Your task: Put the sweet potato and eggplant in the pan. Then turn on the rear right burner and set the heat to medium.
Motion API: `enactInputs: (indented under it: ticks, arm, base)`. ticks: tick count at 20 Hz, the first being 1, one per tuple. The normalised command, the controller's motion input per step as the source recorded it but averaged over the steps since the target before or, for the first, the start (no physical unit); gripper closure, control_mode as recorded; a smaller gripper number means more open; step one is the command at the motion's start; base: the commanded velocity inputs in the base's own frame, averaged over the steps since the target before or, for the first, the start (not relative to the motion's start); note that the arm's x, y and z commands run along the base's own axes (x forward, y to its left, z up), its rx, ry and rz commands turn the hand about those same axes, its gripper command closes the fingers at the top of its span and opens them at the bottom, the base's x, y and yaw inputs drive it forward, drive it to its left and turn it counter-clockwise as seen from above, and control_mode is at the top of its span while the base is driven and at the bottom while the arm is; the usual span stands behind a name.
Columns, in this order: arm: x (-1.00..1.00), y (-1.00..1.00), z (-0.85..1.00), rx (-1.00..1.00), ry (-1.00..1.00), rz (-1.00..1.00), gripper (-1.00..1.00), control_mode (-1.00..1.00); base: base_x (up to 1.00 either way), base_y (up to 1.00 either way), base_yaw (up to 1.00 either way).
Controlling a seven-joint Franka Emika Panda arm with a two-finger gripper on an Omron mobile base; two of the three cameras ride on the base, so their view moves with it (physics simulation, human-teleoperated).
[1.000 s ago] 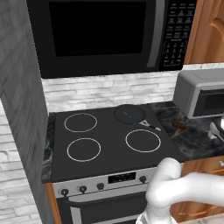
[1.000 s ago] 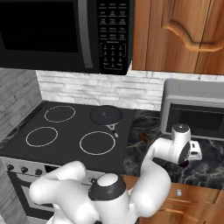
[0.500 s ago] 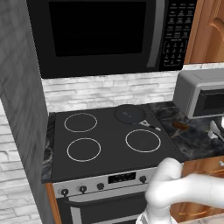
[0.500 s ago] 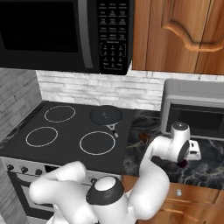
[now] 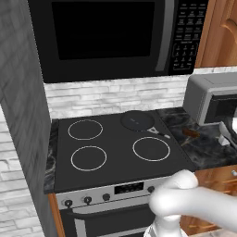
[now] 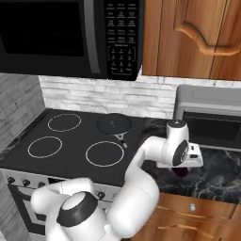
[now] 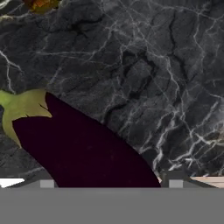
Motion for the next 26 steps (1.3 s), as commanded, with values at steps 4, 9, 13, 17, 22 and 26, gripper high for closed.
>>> enactInputs:
  ticks: [4,9,13,17,22,26]
  arm:
    - [-0.59,0.84,0.49,-0.04,0.03,0.06,1.00,-1.00]
    - [-0.40,0.99,0.19,-0.02,0.02,0.09,1.00,-1.00]
    - [-0.03,1.00,0.08,0.00,0.00,0.14,1.00,-1.00]
    - [0.06,0.93,0.19,0.00,0.00,0.20,1.00,-1.00]
    - [0.47,0.58,0.10,0.00,0.00,0.28,1.00,-1.00]
    - [0.52,0.29,0.15,0.02,-0.04,0.27,1.00,-1.00]
  base:
    - [0.00,0.00,0.00]
    - [0.00,0.00,0.00]
    - [0.00,0.00,0.00]
    - [0.00,0.00,0.00]
    - [0.00,0.00,0.00]
    - [0.00,0.00,0.00]
